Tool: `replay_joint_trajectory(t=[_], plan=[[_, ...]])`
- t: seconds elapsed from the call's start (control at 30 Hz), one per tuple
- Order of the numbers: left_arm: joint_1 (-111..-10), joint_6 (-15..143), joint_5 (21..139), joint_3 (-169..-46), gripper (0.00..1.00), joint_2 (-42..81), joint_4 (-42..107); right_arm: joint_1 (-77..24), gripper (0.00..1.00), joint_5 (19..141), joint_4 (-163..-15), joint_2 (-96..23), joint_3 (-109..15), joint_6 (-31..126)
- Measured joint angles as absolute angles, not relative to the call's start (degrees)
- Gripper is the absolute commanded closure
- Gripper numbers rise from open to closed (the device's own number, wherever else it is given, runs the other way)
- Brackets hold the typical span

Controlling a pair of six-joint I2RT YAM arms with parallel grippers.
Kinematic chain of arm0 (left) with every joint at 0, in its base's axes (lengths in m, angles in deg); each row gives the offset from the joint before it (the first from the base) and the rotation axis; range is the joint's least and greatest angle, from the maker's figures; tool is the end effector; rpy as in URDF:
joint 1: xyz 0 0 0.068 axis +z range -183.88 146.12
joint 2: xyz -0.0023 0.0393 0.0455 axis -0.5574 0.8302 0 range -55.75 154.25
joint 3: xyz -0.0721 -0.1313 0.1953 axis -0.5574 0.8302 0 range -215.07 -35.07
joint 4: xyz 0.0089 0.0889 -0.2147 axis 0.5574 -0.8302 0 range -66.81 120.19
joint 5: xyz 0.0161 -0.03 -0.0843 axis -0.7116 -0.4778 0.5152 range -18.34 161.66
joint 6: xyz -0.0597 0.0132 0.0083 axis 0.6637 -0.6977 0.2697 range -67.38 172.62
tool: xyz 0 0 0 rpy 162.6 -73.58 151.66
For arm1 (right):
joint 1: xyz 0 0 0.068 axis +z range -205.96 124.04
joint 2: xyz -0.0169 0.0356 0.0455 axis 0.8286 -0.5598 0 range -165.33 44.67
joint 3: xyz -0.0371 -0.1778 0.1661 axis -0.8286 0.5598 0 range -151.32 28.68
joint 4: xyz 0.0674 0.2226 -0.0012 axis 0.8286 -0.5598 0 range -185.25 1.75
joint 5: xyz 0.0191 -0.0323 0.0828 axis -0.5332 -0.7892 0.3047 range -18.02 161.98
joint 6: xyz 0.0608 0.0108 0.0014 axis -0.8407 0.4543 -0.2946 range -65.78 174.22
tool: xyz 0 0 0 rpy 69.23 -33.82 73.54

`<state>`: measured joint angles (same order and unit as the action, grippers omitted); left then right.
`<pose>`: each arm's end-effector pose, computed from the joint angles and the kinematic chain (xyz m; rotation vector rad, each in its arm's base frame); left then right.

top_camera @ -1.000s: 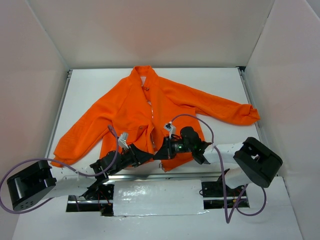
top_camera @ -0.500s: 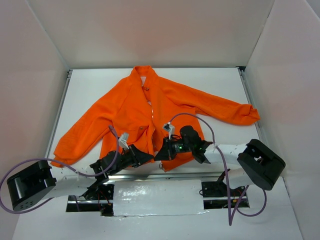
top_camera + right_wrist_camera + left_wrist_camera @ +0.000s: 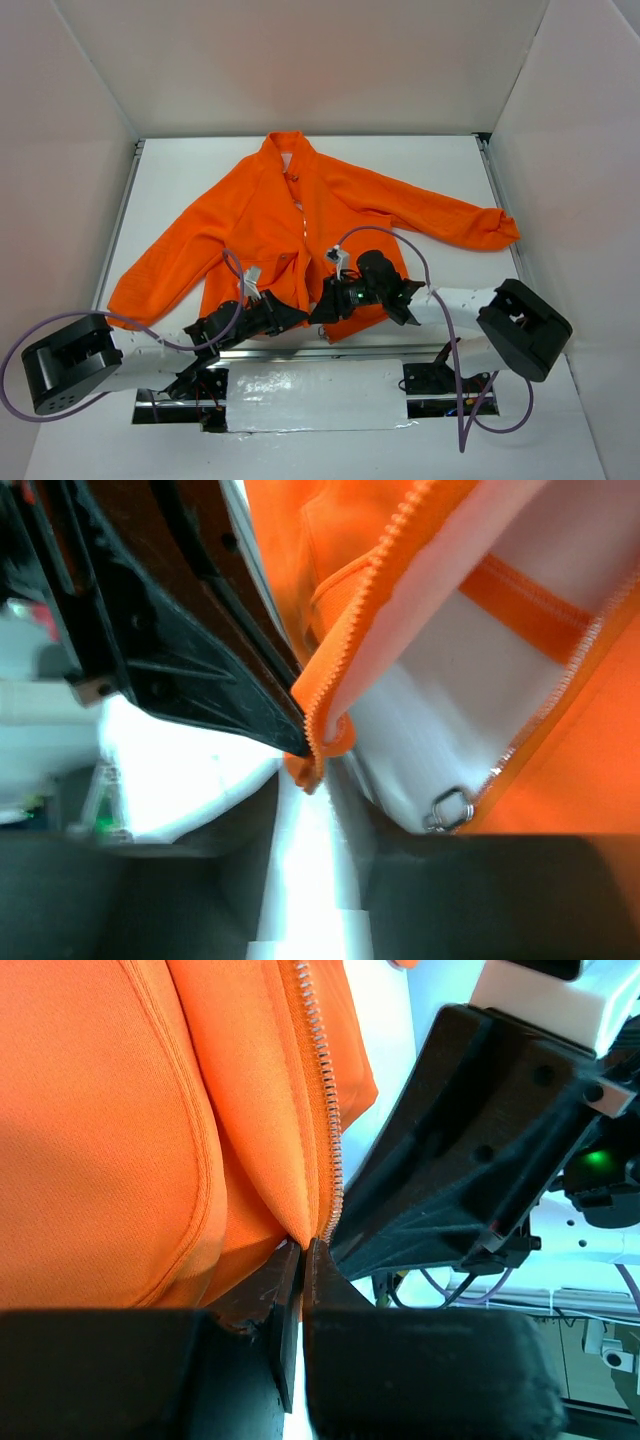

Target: Zip up the jacket

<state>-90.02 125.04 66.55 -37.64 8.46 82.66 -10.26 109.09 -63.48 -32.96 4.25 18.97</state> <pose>0.1096 -0.1557 0.1475 -0.3597 1.9763 -1.5011 0.1498 0.1938 0.1561 -0.6637 2.2358 1.4682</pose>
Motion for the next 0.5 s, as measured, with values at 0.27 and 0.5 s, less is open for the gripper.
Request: replay_joint_trajectory(t=[0.27, 0.5], plan=[[-90.06, 124.83, 63.56, -43.85, 1.00, 4.20, 68.64, -10.24, 0.43, 97.76, -77.99, -24.61, 0.05, 20.66], [-90.15, 125.26, 59.63, -45.86, 1.00, 1.55, 57.96, -10.02, 0.43, 84.80, -94.56, -23.19, -6.22, 22.43]])
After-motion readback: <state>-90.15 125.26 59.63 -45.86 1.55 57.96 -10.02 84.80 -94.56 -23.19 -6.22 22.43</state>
